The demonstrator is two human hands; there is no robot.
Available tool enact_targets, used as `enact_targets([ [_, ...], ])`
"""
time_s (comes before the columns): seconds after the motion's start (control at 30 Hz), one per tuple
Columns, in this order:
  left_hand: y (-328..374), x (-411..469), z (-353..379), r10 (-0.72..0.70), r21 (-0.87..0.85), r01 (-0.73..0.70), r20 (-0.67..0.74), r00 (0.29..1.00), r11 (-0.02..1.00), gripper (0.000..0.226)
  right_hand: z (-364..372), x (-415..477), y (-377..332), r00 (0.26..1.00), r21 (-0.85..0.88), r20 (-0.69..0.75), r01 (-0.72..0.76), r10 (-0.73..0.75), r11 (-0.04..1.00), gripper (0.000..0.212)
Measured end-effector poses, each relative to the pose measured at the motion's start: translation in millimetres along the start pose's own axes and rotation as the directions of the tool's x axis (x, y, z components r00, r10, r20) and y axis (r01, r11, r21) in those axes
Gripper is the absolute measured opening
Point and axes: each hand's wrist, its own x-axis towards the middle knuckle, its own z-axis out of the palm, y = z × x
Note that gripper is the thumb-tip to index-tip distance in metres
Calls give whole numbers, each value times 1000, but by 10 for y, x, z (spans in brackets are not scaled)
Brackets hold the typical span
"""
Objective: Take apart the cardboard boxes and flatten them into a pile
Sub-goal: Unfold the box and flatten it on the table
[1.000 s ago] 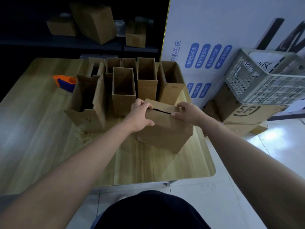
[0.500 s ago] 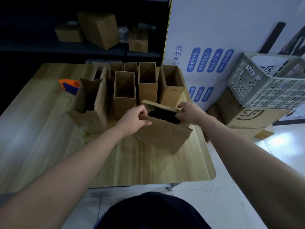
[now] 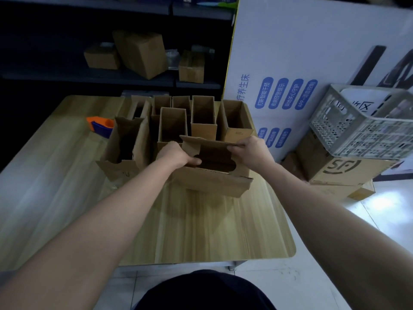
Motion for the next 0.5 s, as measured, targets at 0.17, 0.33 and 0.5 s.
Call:
enact_targets([
  [0.17,-102,16,86,39,64,-32,-113,993,997,22,55,-13,-22,998,64,-39,-49,51,997,41],
  [0.33,-183,27,103,16,-85,-29,-152,988,996,22,148,7,41,945,327,-60,-285,321,901,107],
  [0.5,-282,27,160,14,-210,-53,-183,983,976,23,154,-29,41,933,363,16,-341,360,867,100],
])
